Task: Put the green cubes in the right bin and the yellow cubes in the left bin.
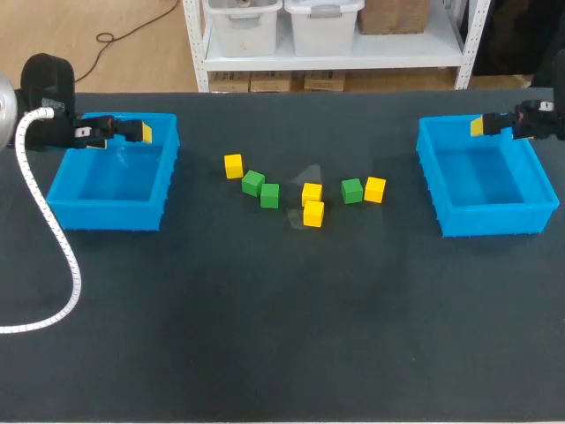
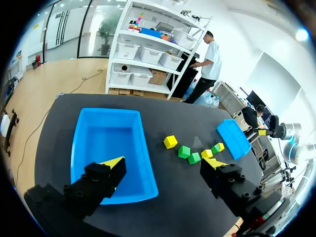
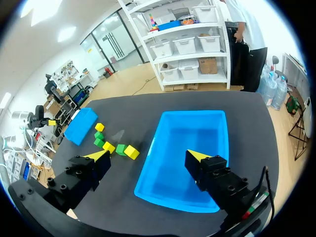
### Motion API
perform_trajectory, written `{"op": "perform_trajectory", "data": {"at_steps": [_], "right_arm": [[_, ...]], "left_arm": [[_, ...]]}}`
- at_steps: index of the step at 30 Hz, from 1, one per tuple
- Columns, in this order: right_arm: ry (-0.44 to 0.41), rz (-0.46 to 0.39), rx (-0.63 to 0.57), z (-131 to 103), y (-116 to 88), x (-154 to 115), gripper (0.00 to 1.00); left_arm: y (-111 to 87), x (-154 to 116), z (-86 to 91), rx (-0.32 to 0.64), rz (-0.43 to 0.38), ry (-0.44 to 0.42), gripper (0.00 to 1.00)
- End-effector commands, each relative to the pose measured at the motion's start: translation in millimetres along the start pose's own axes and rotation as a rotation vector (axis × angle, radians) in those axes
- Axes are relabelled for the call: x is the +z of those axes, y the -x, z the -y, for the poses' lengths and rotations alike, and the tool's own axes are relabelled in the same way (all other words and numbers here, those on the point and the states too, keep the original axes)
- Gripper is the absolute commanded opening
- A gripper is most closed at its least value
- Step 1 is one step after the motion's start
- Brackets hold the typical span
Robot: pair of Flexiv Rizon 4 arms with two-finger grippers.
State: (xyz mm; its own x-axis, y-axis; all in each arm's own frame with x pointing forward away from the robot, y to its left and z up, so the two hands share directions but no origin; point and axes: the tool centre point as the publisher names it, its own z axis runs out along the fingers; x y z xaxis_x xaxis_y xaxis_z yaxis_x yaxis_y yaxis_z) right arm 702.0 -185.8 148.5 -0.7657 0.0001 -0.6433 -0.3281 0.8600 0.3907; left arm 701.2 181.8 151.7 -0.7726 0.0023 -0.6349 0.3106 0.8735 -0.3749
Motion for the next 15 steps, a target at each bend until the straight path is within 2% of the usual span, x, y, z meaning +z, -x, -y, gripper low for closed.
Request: {"op": "perform_trajectory", "data": {"at_steps": [1, 5, 8, 15], "right_arm": [[-0.005, 0.000, 0.000, -0.8, -0.1, -0.5, 1.00], [-0.005, 0.000, 0.000, -0.8, -0.1, -0.5, 1.00], [-0.041, -0.038, -0.049, 6.8, 13.7, -2.7, 1.00], [-0.082, -0.211, -0.275, 11.4, 50.1, 4.4, 1.00]], "left_arm": [[-1.5, -0.3, -2.2, 0.002, 0.007, -0.011, 1.00], [-1.5, -0.3, -2.2, 0.002, 0.007, -0.011, 1.00], [-1.5, -0.3, -2.2, 0.002, 0.007, -0.011, 1.00], [-1.5, -0.3, -2.2, 0.002, 0.007, -0.011, 1.00]]}}
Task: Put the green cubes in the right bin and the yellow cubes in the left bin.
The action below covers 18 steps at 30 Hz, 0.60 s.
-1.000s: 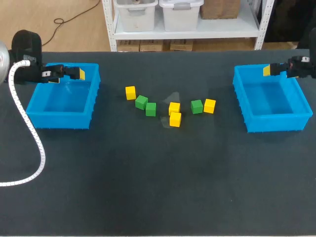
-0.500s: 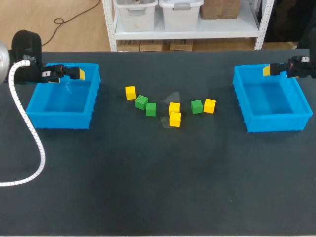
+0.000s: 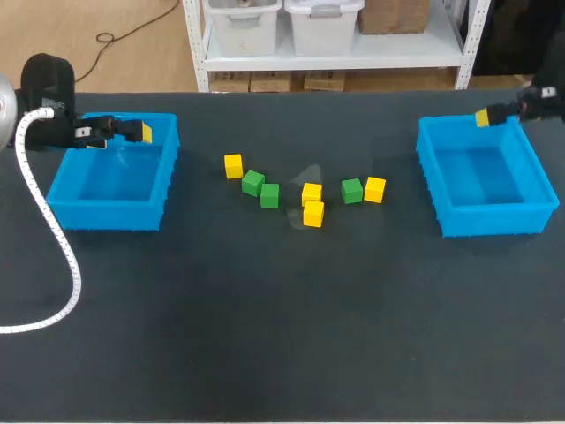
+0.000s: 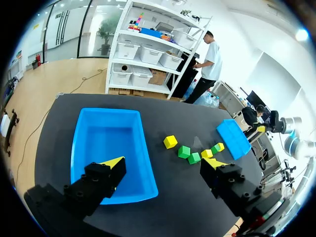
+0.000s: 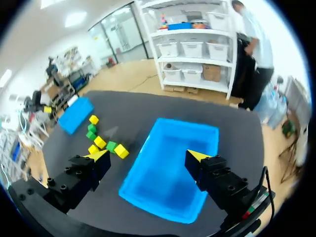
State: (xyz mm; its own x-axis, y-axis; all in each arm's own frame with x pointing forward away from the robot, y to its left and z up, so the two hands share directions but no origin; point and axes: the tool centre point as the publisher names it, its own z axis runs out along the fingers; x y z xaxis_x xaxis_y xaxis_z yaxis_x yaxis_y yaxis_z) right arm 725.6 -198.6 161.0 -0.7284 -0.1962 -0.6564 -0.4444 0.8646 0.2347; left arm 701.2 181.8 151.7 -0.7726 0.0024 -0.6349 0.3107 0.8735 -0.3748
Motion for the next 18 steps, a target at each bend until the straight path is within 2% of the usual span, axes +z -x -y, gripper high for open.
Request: {"op": "perform_trajectory", "data": {"at_steps": [1, 6, 10, 14, 18], "right_arm": [[-0.030, -0.174, -0.133, 1.9, 29.8, 6.7, 1.00], [-0.002, -0.363, -0.392, -10.9, 53.7, 24.9, 1.00], [0.039, -0.478, -0.573, -28.5, 67.3, 44.9, 1.00], [0.057, -0.583, -0.747, -43.9, 72.9, 70.5, 1.00], [0.076, -0.667, -0.872, -54.8, 72.2, 99.0, 1.00]], "left_arm": [[-1.5, -0.3, -2.3, 0.002, 0.007, -0.011, 1.00], [-1.5, -0.3, -2.3, 0.002, 0.007, -0.011, 1.00], [-1.5, -0.3, -2.3, 0.002, 0.007, -0.011, 1.00], [-1.5, -0.3, -2.3, 0.002, 0.007, -0.011, 1.00], [-1.5, -0.3, -2.3, 0.002, 0.007, -0.011, 1.00]]}}
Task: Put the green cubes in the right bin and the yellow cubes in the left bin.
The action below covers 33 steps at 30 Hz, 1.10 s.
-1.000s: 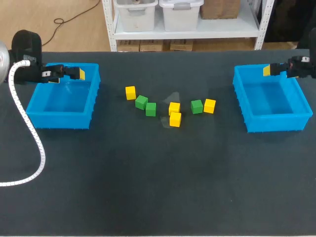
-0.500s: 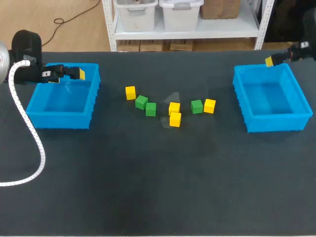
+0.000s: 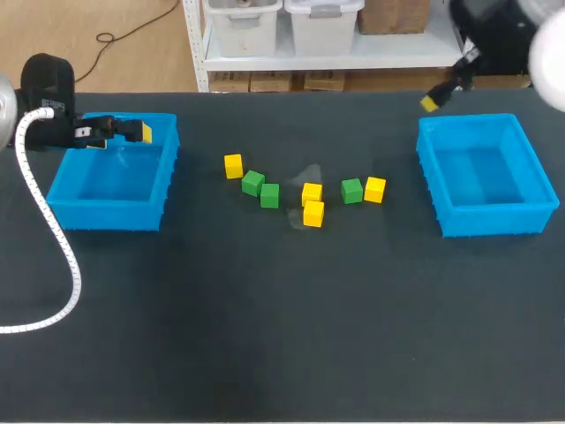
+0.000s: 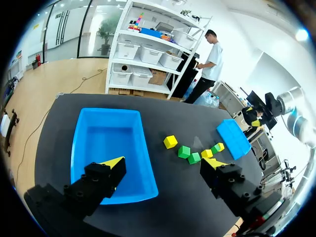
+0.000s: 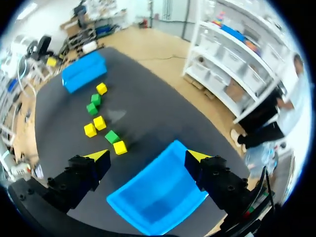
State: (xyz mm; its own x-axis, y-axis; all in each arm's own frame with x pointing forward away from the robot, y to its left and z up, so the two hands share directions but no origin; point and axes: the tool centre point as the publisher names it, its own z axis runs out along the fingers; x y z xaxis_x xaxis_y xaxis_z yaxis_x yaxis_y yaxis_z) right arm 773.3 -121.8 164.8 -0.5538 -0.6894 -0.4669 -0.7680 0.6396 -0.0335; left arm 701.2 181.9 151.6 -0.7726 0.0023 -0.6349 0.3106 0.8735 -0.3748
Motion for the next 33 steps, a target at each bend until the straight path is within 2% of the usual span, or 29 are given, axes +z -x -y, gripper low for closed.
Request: {"op": "perform_trajectory", "data": {"at_steps": [1, 6, 10, 18, 22, 33], "right_arm": [[0.095, -0.373, -0.431, 2.8, 35.4, 40.4, 1.00], [0.109, -0.452, -0.546, -3.5, 50.8, 72.3, 1.00], [0.131, -0.487, -0.589, -8.6, 59.3, 91.4, 1.00], [0.150, -0.547, -0.648, -34.3, 45.3, 112.8, 1.00], [0.143, -0.540, -0.652, -43.2, 38.9, 116.9, 1.00], [0.048, -0.510, -0.543, -36.9, 33.4, 152.7, 1.00]], "left_arm": [[-1.5, -0.3, -2.2, 0.002, 0.007, -0.012, 1.00], [-1.1, -2.4, -0.9, 0.003, 0.011, -0.015, 1.00], [-5.0, -12.5, -1.0, 0.007, 0.018, -0.025, 1.00], [-14.2, -25.5, -11.0, -0.012, 0.035, 0.012, 1.00], [-15.5, -31.3, -17.7, -0.026, 0.050, 0.033, 1.00], [-11.8, -35.5, -29.2, -0.059, 0.073, 0.066, 1.00]]}}
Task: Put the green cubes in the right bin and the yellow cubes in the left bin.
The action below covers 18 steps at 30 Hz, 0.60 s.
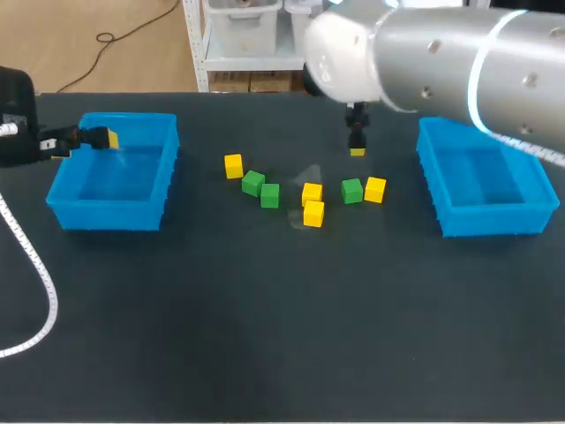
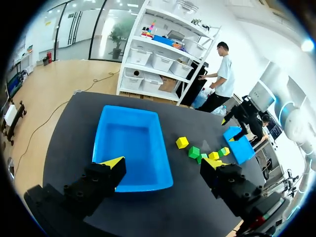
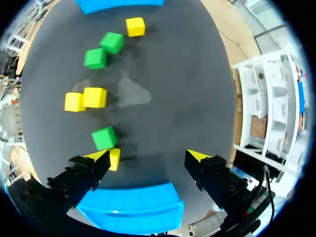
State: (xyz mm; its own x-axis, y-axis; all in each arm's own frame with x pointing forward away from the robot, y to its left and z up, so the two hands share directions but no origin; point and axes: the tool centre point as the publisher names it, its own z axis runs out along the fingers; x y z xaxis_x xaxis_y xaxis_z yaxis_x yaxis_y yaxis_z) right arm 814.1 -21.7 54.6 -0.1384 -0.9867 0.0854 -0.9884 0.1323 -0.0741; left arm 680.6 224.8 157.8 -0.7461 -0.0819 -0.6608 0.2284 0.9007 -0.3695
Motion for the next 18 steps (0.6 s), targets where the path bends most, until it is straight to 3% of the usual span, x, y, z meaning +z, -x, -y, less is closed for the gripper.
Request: {"op": "perform_trajectory", "data": {"at_steps": [1, 12, 18], "right_arm": [[-0.024, 0.012, 0.029, -2.5, -0.8, 11.6, 1.00], [-0.018, 0.068, 0.048, -26.9, -4.3, -11.3, 1.00], [0.013, 0.063, 0.034, -52.3, -11.7, -9.4, 1.00]], "left_arm": [[0.3, 1.9, -0.5, -0.001, 0.001, 0.003, 1.00], [-0.1, 11.9, 0.3, 0.022, -0.021, 0.007, 1.00], [-0.9, 13.1, 1.7, 0.032, -0.026, 0.005, 1.00]]}}
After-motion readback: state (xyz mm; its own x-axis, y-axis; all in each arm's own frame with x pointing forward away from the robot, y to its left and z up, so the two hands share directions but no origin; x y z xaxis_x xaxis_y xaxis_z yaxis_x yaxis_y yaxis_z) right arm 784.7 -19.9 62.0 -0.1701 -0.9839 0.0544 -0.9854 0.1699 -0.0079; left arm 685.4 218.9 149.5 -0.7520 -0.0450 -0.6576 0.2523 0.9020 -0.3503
